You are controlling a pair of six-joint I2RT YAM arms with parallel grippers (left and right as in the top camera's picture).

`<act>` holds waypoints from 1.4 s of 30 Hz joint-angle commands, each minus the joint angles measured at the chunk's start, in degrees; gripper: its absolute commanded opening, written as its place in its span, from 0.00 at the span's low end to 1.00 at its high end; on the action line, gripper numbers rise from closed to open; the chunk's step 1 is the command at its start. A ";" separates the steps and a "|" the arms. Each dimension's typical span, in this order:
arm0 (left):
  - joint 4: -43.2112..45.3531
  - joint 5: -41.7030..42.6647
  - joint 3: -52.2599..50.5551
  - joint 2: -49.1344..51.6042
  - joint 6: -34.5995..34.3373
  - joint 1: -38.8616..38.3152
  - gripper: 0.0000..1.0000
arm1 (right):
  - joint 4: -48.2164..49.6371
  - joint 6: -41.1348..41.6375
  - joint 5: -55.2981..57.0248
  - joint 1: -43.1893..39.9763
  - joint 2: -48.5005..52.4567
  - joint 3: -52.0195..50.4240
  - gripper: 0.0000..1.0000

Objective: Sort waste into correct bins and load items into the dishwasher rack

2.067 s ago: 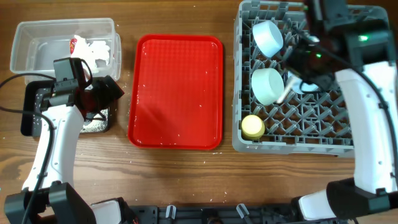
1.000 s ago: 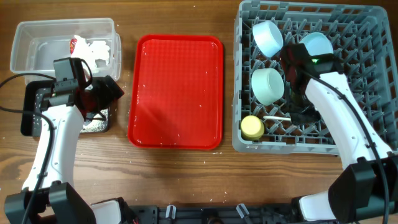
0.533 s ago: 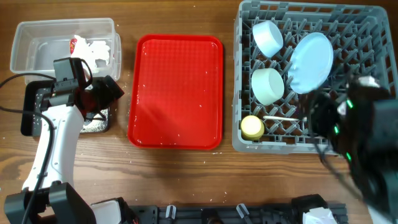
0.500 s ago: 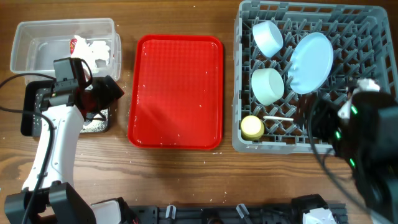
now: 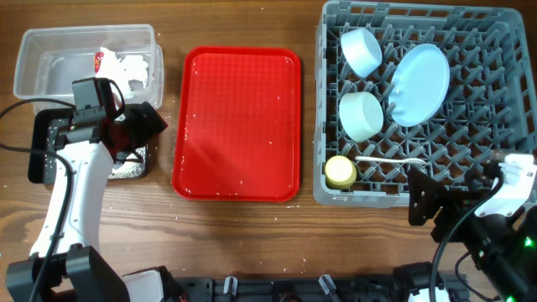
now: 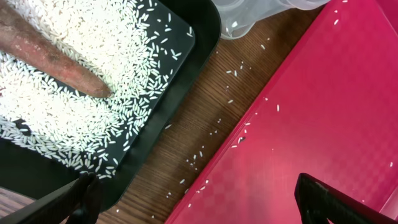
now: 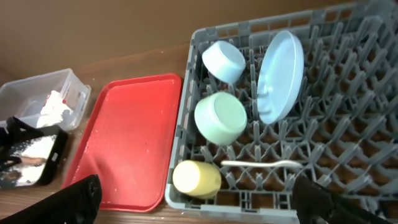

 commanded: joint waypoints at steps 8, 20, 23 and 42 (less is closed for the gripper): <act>0.13 -0.55 0.98 -0.39 0.48 -0.26 1.00 | 28.52 -7.85 0.24 -1.36 -10.36 -22.88 1.00; 0.13 -0.55 0.98 -0.39 0.48 -0.26 1.00 | 68.06 -9.22 -4.85 -7.10 -33.29 -63.78 1.00; 0.13 -0.55 0.98 -0.39 0.48 -0.26 1.00 | 74.79 -9.16 -5.27 -7.08 -36.74 -71.38 1.00; 0.13 -0.55 0.98 -0.39 0.48 -0.26 1.00 | 71.06 -8.81 -4.76 -7.10 -36.63 -76.96 1.00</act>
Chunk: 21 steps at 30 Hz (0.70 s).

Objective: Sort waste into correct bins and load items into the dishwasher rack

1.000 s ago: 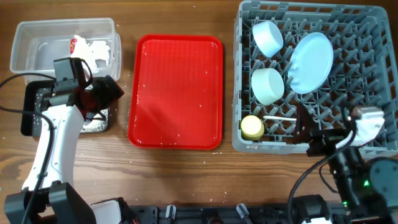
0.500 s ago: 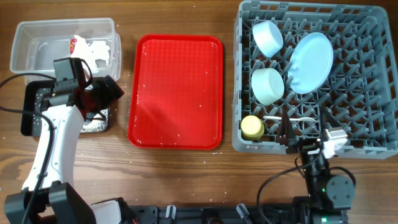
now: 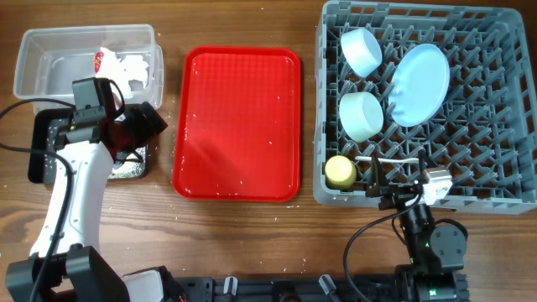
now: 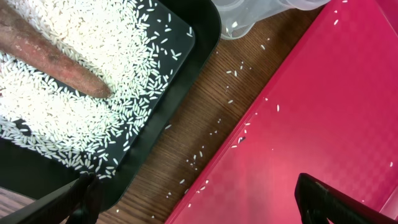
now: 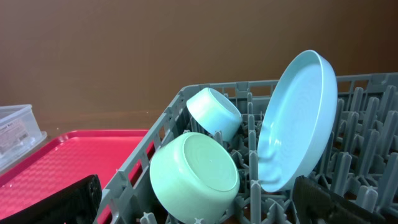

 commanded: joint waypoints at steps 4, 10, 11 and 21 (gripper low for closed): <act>0.13 -0.55 0.98 -0.39 0.48 -0.26 1.00 | 0.07 -0.63 -0.48 -0.28 -0.61 -0.09 1.00; 0.02 -0.55 0.98 -2.40 0.48 -0.28 1.00 | 0.04 -0.66 -0.48 -0.28 -0.61 -0.09 1.00; -0.61 -1.53 0.98 -4.66 1.16 -0.26 1.00 | 0.04 -0.66 -0.48 -0.28 -0.61 -0.09 1.00; 29.94 4.79 -23.91 -36.28 6.51 -0.28 1.00 | 0.04 -0.63 -0.48 -0.28 -0.61 -0.07 1.00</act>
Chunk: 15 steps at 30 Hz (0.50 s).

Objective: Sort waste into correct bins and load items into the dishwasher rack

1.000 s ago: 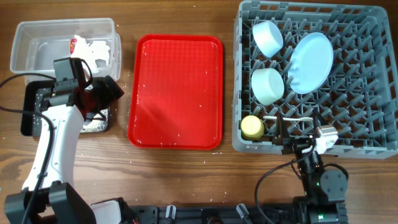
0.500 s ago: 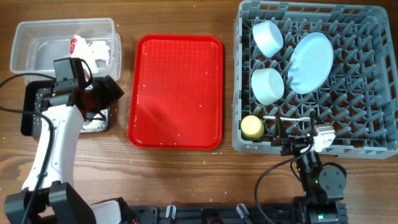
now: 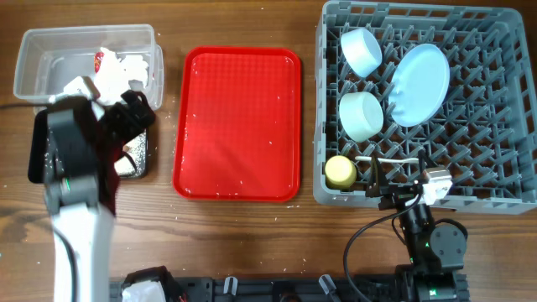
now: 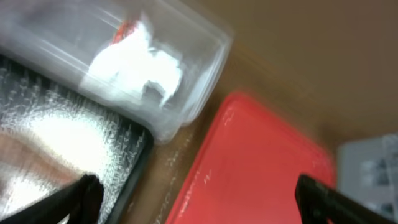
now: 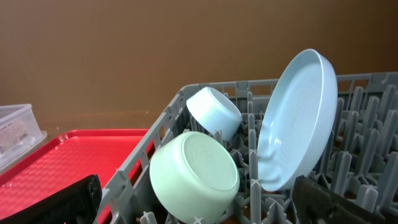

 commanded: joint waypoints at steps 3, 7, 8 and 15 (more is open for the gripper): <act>16.90 6.16 -24.04 -23.17 3.26 -0.31 1.00 | 0.22 -0.63 -0.50 -0.26 -0.61 -0.07 1.00; 23.43 5.44 -38.27 -39.39 3.19 -2.23 1.00 | 0.22 -0.66 -0.50 -0.26 -0.61 -0.07 1.00; 23.52 4.92 -40.48 -42.58 3.19 -2.84 1.00 | 0.22 -0.63 -0.50 -0.26 -0.61 -0.07 1.00; 22.10 -2.14 -46.62 -52.96 3.41 -7.82 1.00 | 0.22 -0.63 -0.50 -0.26 -0.61 -0.07 1.00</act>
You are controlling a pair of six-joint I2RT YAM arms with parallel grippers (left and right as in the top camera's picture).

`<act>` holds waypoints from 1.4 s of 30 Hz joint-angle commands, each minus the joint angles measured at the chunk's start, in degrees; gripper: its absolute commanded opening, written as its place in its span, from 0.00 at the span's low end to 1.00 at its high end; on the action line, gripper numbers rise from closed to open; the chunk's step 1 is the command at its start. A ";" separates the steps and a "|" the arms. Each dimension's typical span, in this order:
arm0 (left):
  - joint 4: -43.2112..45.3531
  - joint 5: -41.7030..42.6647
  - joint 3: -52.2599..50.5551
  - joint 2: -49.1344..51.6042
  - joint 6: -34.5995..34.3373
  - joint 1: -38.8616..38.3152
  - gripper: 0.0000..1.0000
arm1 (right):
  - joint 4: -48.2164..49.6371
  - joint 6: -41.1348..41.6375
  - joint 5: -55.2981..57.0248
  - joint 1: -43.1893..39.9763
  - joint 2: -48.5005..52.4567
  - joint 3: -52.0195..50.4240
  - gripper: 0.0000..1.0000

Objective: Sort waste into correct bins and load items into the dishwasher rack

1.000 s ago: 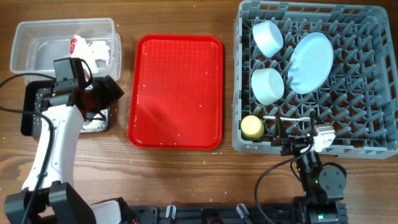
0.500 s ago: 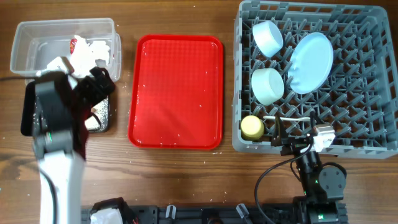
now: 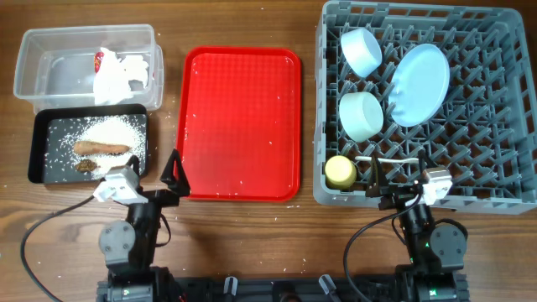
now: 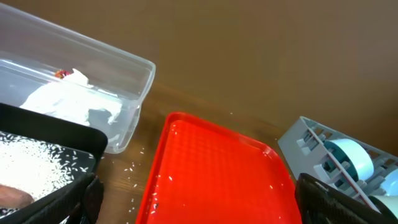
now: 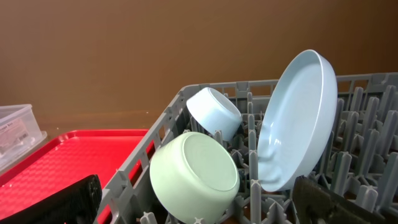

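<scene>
The grey dishwasher rack (image 3: 488,159) at the right holds a pale blue plate (image 3: 417,71), a blue bowl (image 3: 362,50), a green bowl (image 3: 362,115), a yellow cup (image 3: 340,172) and a white spoon (image 3: 390,158). The clear bin (image 3: 42,67) at far left holds white paper waste (image 3: 117,71). Below it the black tray (image 3: 40,155) carries rice and brown food scraps (image 3: 99,148). My left gripper (image 3: 143,180) is open at the table's front, facing the red tray (image 4: 211,168). Open too, my right gripper (image 3: 407,189) sits at the rack's front edge, facing the green bowl (image 5: 194,174).
The red tray (image 3: 237,122) lies between the bins and the rack, with only scattered rice grains on it. Loose grains also lie on the wood beside the black tray. Both arms are folded low at the front edge.
My left arm was raised over the black tray and clear bin; now it is folded at the table's front and the black tray shows in full. The right arm has not moved.
At first my left gripper hung open over the black tray's right edge while the right arm stood by the rack's front right corner. Then the right arm sat folded at the front. The left arm was higher, blurred, and now is folded at the front too.
</scene>
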 commanded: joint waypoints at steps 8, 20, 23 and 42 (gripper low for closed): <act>-7.85 -7.26 -1.95 -9.01 2.27 -3.10 1.00 | 0.22 -0.66 -0.50 -0.26 -0.50 -0.07 1.00; -7.80 -7.26 -1.95 -8.98 2.25 -3.10 1.00 | 0.22 -0.68 -0.50 -0.26 -0.50 -0.07 1.00; -7.80 -7.26 -1.95 -8.98 2.25 -3.10 1.00 | 0.22 -0.68 -0.50 -0.26 -0.50 -0.07 1.00; -7.80 -7.26 -1.95 -8.98 2.25 -3.10 1.00 | 0.22 -0.66 -0.50 -0.26 -0.50 -0.07 1.00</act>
